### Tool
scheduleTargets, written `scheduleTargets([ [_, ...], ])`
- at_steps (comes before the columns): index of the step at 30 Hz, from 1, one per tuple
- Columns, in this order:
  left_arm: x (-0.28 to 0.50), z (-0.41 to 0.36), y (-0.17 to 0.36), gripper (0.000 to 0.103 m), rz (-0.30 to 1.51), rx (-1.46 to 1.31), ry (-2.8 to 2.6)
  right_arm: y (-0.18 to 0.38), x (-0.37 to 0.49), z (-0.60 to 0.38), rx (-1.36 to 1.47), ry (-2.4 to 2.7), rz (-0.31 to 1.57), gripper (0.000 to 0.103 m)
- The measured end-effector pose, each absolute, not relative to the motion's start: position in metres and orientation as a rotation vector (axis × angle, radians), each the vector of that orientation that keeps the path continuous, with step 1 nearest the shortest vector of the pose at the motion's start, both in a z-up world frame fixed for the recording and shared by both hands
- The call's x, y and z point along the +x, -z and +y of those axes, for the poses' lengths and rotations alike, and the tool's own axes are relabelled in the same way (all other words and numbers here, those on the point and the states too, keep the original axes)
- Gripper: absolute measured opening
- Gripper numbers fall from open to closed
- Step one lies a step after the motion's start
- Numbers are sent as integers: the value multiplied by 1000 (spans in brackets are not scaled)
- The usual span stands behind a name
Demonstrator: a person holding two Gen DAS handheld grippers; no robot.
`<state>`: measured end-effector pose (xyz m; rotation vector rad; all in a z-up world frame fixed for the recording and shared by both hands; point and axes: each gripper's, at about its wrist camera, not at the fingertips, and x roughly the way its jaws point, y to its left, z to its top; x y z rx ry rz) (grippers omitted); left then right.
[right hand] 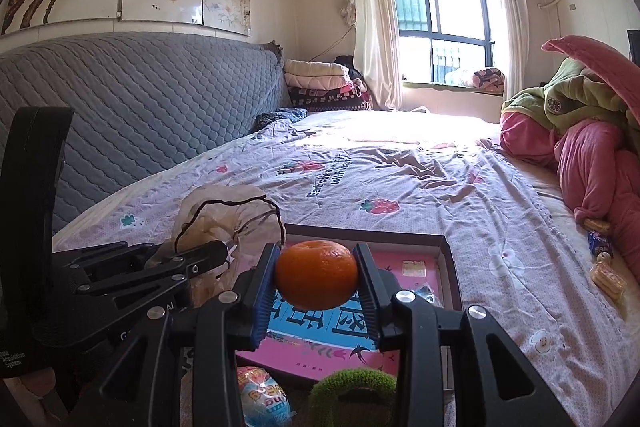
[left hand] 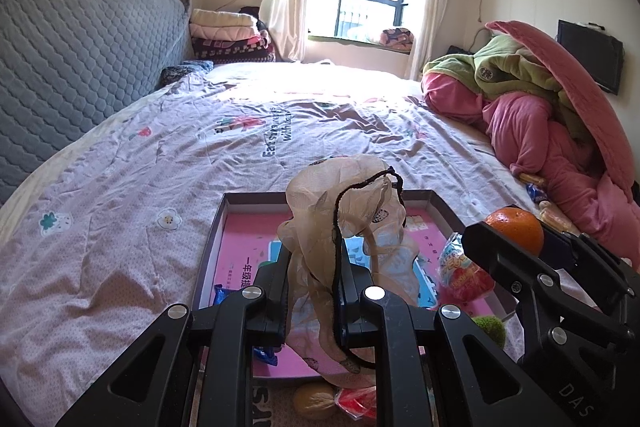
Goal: Organize objects
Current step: 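Hold the orange and scrunchie over the book inside the grey box with both tools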
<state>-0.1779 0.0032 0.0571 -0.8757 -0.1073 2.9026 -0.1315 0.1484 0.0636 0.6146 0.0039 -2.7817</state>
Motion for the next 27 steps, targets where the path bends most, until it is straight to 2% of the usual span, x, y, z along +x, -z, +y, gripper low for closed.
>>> scheduleTargets([
  [19,-215,-7,-54,17,-67,-909,-2956,-72,-165,150,569,2807,14,38],
  [27,-233,-17,-54,18,-102,-926,-2958,-71,-182,149,593,2807,31,38],
])
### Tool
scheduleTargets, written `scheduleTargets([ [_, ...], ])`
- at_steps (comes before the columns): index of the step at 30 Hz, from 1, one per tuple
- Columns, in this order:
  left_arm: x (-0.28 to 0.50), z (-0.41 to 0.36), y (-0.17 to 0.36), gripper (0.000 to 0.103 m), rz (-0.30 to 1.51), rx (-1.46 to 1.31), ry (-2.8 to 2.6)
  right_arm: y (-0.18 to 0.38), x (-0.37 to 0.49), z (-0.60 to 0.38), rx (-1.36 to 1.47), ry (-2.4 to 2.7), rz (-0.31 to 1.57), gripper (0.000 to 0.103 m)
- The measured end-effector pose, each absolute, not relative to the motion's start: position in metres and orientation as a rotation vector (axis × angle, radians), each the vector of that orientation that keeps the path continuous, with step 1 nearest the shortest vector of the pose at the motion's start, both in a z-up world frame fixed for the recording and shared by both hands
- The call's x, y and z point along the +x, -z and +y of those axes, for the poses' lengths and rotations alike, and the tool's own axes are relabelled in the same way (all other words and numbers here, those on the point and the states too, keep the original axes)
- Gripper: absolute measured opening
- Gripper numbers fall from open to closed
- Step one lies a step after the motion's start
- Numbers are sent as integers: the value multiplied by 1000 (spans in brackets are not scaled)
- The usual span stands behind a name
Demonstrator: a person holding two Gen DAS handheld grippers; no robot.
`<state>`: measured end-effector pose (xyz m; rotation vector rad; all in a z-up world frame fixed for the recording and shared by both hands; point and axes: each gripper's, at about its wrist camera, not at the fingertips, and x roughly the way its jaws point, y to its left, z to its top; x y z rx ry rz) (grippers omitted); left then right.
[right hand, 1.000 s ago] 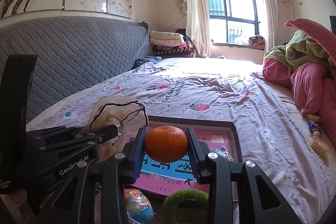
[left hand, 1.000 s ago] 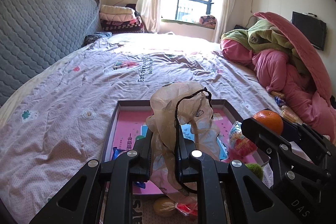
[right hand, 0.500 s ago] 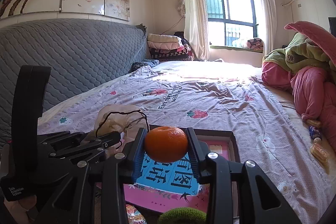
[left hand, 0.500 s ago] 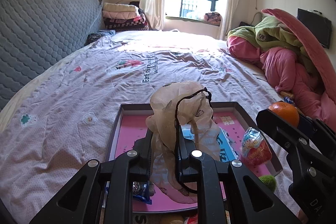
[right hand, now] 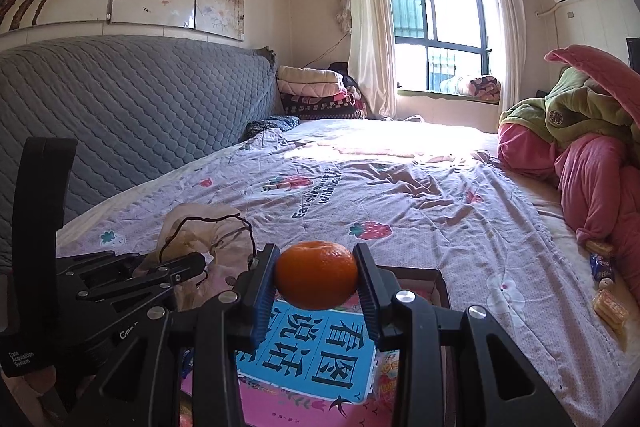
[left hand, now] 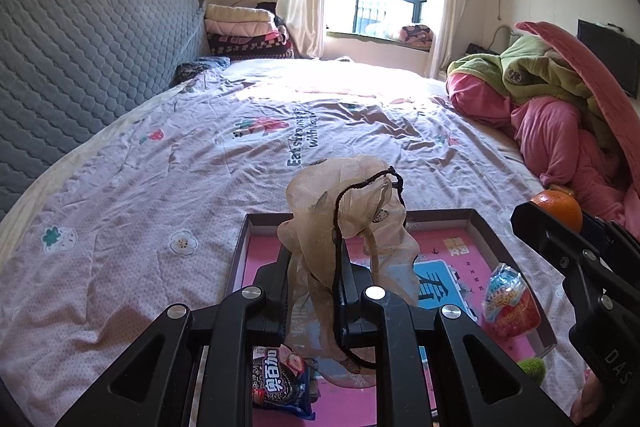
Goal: Organize objects
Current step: 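Hold the orange and scrunchie over the book inside the grey box with both tools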
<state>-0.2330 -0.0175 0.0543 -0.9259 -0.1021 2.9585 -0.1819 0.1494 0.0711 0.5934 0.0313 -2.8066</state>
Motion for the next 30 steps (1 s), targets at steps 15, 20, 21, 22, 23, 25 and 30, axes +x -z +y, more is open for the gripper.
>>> scheduleTargets([
  [15,-252,-2,-22,18,-39,-1077,-2880,-38,-195,150,767,2769,58,38],
  [20,-252,-4,-19,18,-57,-1101,-2870,-36,-193,147,776,2767,76,38],
  [21,-252,-4,-18,18,-59,-1109,-2867,-36,-193,146,776,2766,79,38],
  [22,-253,-5,-16,18,-61,-1122,-2860,-36,-192,146,779,2765,80,38],
  [23,-254,-5,-15,18,-69,-1131,-2851,-35,-193,145,788,2760,80,38],
  [25,-257,-5,-10,18,-84,-1159,-2831,-32,-194,144,807,2756,86,38],
  [30,-261,-4,-3,18,-83,-1198,-2805,-24,-196,138,861,2727,112,38],
])
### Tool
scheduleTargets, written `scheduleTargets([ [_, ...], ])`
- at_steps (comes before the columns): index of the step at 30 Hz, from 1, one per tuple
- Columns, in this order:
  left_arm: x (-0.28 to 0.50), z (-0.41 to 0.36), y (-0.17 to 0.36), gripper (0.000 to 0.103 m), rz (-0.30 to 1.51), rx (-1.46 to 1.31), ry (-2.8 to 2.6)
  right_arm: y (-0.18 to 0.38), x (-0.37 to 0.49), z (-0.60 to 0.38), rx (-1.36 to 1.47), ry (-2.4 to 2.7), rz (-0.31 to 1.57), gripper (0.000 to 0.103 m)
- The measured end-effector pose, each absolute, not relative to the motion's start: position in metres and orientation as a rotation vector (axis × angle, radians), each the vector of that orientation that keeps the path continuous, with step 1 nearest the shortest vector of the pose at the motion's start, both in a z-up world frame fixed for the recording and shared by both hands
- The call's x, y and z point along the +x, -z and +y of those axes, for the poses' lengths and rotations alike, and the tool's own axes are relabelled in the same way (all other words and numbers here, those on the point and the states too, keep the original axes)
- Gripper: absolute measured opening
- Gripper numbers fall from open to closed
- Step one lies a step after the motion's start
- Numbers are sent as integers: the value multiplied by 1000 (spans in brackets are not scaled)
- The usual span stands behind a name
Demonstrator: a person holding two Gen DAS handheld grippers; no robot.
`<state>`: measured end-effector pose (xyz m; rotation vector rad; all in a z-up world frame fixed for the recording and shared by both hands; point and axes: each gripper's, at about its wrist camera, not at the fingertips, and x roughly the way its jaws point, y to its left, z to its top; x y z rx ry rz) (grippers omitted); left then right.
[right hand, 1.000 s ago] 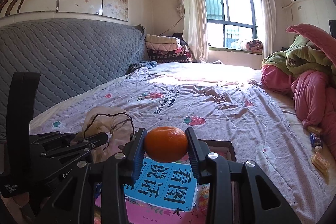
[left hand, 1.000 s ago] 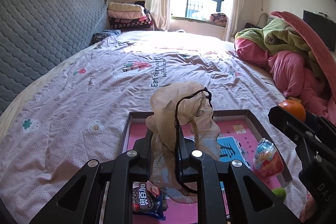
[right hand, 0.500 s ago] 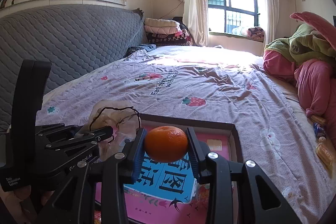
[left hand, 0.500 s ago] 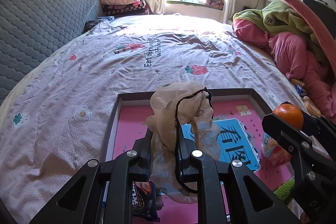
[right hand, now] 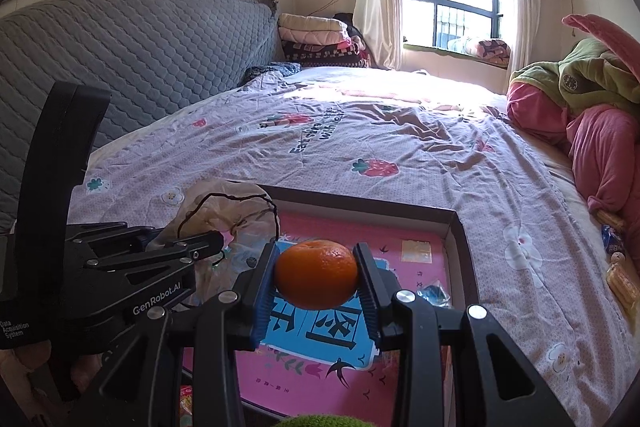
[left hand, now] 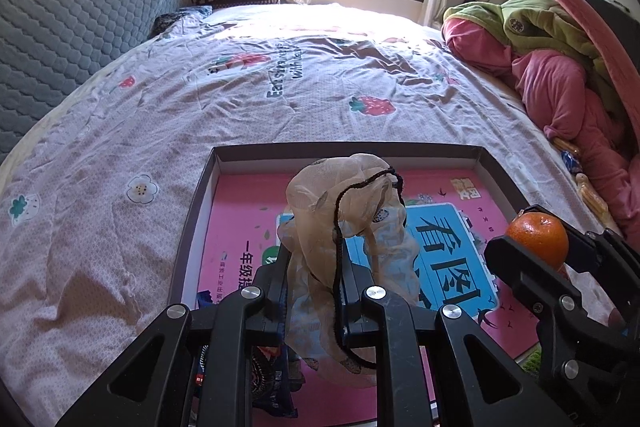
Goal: Organize objects
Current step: 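Hold the orange and scrunchie over the book inside the grey box with both tools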
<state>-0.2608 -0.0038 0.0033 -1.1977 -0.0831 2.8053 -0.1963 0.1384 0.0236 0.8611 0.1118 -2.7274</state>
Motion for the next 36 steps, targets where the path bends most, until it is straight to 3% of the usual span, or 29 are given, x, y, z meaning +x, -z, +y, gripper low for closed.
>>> scheduleTargets([
  [36,-269,-2,21,21,-10,-1316,-2760,17,-200,127,1121,2612,181,38],
])
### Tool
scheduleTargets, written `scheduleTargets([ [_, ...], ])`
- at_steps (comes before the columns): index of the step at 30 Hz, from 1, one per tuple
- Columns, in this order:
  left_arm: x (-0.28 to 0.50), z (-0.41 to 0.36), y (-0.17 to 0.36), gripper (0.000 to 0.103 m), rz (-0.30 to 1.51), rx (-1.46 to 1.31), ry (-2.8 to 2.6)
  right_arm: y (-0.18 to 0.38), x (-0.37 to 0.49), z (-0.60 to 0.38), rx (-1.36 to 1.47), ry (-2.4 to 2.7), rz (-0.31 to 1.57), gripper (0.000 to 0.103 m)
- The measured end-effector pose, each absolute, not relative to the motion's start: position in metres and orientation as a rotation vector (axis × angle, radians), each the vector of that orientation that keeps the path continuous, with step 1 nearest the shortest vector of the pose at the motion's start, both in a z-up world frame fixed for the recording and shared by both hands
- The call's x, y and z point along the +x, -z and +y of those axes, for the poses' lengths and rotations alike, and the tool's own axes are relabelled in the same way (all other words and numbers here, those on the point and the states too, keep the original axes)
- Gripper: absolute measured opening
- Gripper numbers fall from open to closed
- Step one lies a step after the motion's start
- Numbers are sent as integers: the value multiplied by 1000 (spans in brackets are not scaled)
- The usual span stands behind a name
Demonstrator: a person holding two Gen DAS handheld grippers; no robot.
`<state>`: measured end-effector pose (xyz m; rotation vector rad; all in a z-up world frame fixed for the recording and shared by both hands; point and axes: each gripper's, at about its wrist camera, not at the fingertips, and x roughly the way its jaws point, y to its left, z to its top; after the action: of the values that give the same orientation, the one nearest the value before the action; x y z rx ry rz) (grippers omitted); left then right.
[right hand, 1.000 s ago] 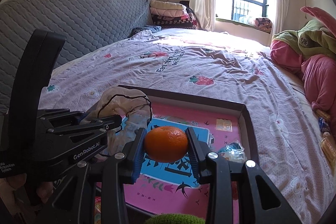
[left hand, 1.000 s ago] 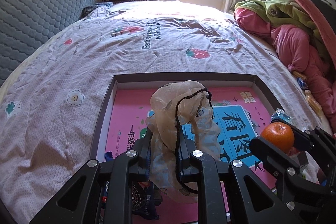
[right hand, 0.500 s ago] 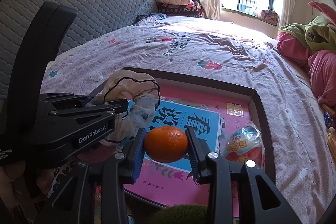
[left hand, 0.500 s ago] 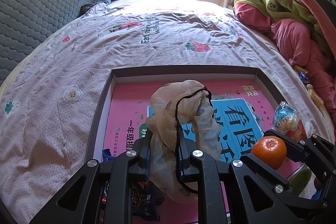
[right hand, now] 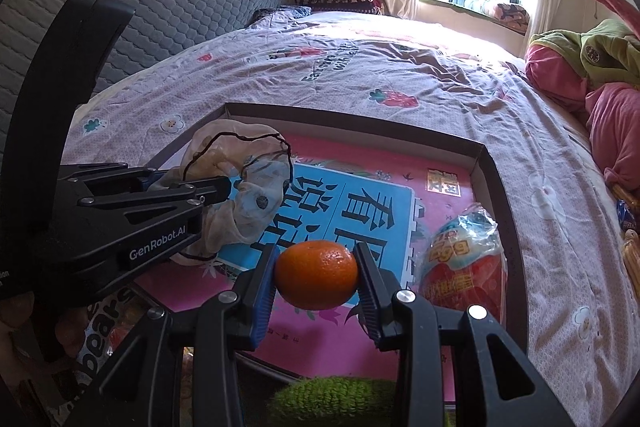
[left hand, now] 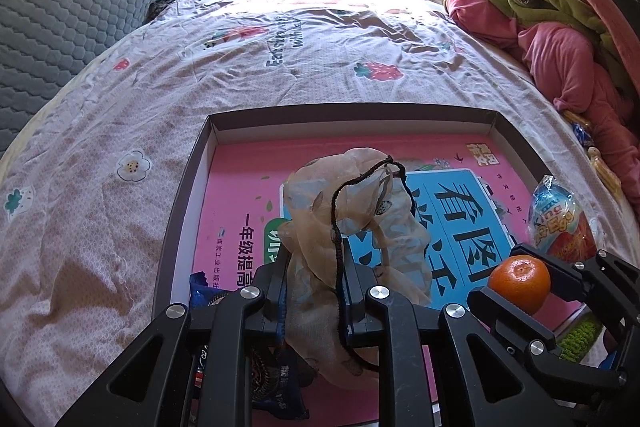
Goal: Organize objects
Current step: 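Hold the orange and scrunchie over the book inside the grey box with both tools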
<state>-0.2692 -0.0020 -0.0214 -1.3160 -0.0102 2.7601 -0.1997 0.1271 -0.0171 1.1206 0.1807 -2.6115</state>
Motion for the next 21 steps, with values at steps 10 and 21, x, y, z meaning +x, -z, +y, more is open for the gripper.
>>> scheduleTargets([
  [10,-267,2,21,21,25,-1312,-2754,26,-203,126,1172,2606,209,38],
  [21,-264,12,22,22,72,-1299,-2729,29,-204,128,1207,2606,208,38],
])
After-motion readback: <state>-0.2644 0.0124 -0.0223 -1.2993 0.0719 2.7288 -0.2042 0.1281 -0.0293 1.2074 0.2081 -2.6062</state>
